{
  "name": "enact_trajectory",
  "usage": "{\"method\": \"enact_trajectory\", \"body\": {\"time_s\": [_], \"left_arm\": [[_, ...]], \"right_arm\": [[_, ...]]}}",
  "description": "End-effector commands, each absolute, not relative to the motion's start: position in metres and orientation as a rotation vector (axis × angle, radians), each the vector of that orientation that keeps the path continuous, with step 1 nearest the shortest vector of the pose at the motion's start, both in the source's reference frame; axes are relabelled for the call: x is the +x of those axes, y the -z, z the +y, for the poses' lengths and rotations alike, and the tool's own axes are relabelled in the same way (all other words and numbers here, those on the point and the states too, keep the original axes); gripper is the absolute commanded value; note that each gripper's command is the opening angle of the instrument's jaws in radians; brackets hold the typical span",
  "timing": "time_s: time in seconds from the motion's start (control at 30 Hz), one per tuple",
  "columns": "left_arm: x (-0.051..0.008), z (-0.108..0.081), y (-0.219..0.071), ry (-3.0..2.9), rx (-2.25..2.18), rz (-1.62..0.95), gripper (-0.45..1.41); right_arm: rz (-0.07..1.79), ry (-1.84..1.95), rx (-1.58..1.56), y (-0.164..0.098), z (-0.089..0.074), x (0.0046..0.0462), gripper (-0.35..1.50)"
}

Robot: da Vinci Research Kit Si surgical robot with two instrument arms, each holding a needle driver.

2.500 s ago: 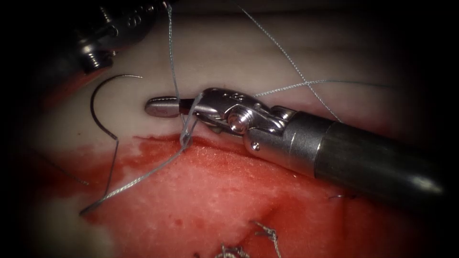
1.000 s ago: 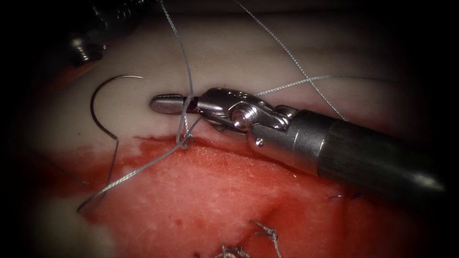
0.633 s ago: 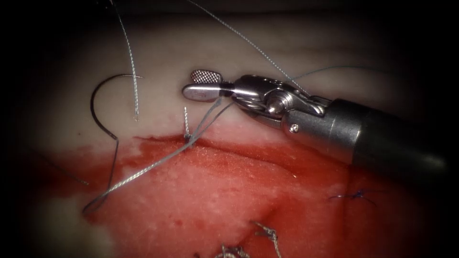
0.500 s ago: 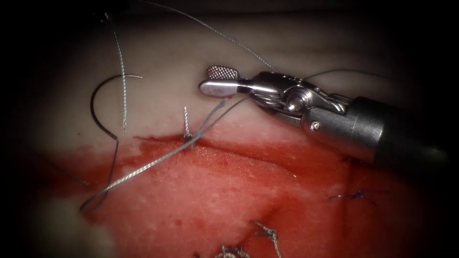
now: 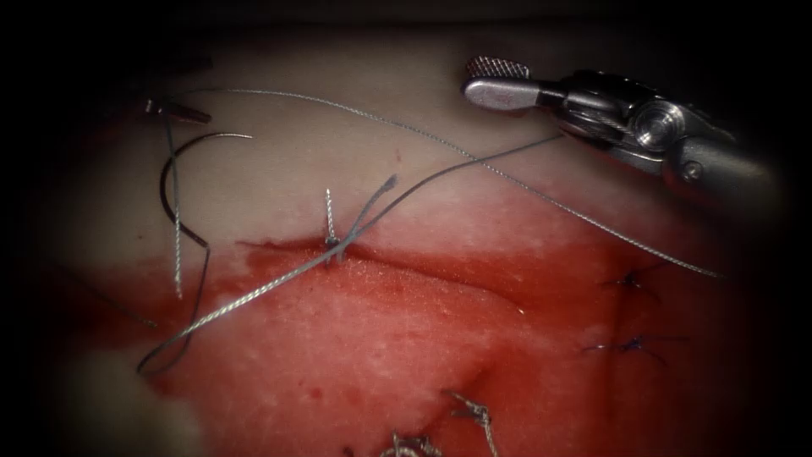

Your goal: Wound Closure

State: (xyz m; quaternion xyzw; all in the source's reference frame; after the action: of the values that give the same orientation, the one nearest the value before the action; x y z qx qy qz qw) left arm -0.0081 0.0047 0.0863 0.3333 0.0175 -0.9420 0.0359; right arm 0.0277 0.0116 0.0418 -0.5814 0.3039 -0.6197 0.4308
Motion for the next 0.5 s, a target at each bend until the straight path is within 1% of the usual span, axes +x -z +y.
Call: {"method": "enact_trajectory", "body": {"time_s": [0.03,0.07,0.1,0.13,0.23,0.27,0.3,0.37,0.4,0.47,0.5], "left_arm": [[-0.0078,0.0061,-0.0852,2.793,0.964,0.111,-0.03],[-0.0076,0.0062,-0.0851,2.710,0.929,0.166,-0.08],[-0.0072,0.0064,-0.0847,2.603,0.854,0.299,-0.13],[-0.0070,0.0065,-0.0845,2.572,0.833,0.345,-0.13],[-0.0064,0.0070,-0.0837,2.506,0.838,0.383,-0.13],[-0.0063,0.0070,-0.0835,2.517,0.855,0.387,-0.08],[-0.0059,0.0066,-0.0832,2.553,0.908,0.378,0.17],[-0.0056,0.0063,-0.0828,2.532,0.980,0.316,0.32],[-0.0054,0.0064,-0.0823,2.530,1.068,0.259,0.36],[-0.0051,0.0069,-0.0815,2.536,1.174,0.227,0.32],[-0.0049,0.0072,-0.0808,2.588,1.272,0.309,0.31]], "right_arm": [[0.762,1.545,-1.467,-0.0410,0.0125,0.0289,1.48],[0.766,1.547,-1.470,-0.0410,0.0124,0.0291,1.48],[0.775,1.552,-1.476,-0.0411,0.0121,0.0295,1.48],[0.774,1.553,-1.477,-0.0412,0.0120,0.0297,1.48],[0.774,1.555,-1.480,-0.0413,0.0117,0.0300,1.48],[0.773,1.556,-1.480,-0.0413,0.0116,0.0301,1.48],[0.777,1.558,-1.483,-0.0414,0.0115,0.0302,1.48],[0.779,1.560,-1.485,-0.0415,0.0114,0.0303,1.48],[0.778,1.561,-1.486,-0.0416,0.0113,0.0304,1.48],[0.779,1.568,-1.493,-0.0416,0.0112,0.0305,1.48],[0.785,1.565,-1.491,-0.0417,0.0112,0.0305,1.48]]}}
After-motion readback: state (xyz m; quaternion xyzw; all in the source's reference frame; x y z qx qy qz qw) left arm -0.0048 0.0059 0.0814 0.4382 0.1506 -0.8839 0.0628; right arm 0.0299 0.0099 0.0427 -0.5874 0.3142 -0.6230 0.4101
